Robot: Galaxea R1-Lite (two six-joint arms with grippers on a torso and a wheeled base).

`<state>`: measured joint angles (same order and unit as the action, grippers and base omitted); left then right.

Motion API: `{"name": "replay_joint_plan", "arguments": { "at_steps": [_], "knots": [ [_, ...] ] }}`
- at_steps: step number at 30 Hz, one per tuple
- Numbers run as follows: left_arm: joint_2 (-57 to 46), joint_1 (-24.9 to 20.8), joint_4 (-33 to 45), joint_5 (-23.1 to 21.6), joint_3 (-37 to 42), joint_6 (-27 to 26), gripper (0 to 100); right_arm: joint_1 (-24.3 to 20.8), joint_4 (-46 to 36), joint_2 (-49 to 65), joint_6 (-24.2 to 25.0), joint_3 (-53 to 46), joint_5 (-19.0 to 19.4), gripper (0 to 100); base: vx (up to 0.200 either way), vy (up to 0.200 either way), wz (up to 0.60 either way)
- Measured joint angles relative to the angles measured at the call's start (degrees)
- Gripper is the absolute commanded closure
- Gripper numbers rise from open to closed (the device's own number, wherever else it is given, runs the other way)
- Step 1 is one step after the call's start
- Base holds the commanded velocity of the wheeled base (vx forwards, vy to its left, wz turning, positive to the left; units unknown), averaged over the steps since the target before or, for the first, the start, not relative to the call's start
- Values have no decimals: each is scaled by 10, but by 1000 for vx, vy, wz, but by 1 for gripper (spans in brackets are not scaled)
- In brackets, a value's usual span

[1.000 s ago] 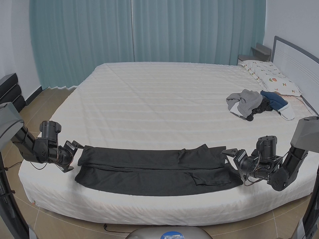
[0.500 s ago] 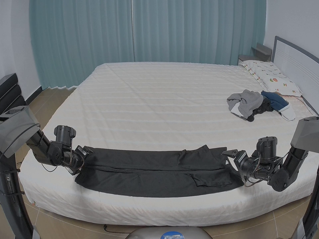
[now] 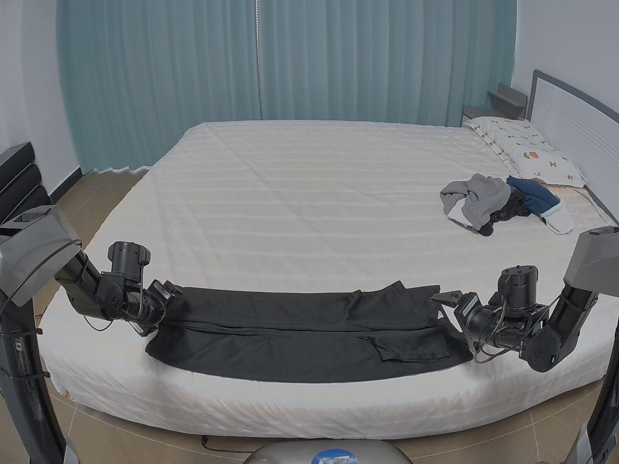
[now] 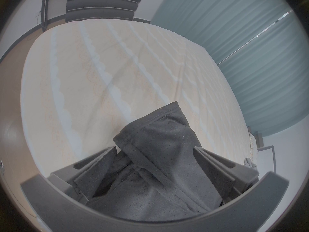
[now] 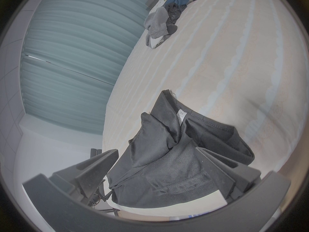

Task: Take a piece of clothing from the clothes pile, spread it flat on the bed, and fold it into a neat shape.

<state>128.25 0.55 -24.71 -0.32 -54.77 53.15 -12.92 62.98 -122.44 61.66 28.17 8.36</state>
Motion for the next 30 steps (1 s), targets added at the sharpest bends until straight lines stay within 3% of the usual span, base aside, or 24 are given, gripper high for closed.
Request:
{"name": "replay_joint_plan", "arguments": {
  "at_steps": [2, 3, 14, 30],
  "knots": [
    [2, 0, -7, 2, -1, -5, 0, -1, 0, 0, 0, 0, 0, 0, 0, 0, 0],
    [4, 0, -11, 3, -1, -8, 100, -2, 0, 0, 0, 1, 0, 0, 0, 0, 0],
    [1, 5, -52, 54, 8, -14, 100, -21, -7, 2, 16, 24, -11, 0, 0, 0, 0],
    [-37, 2, -53, 57, -14, -11, 100, -85, -130, -39, 17, 170, -51, 0, 0, 0, 0]
  ]
}}
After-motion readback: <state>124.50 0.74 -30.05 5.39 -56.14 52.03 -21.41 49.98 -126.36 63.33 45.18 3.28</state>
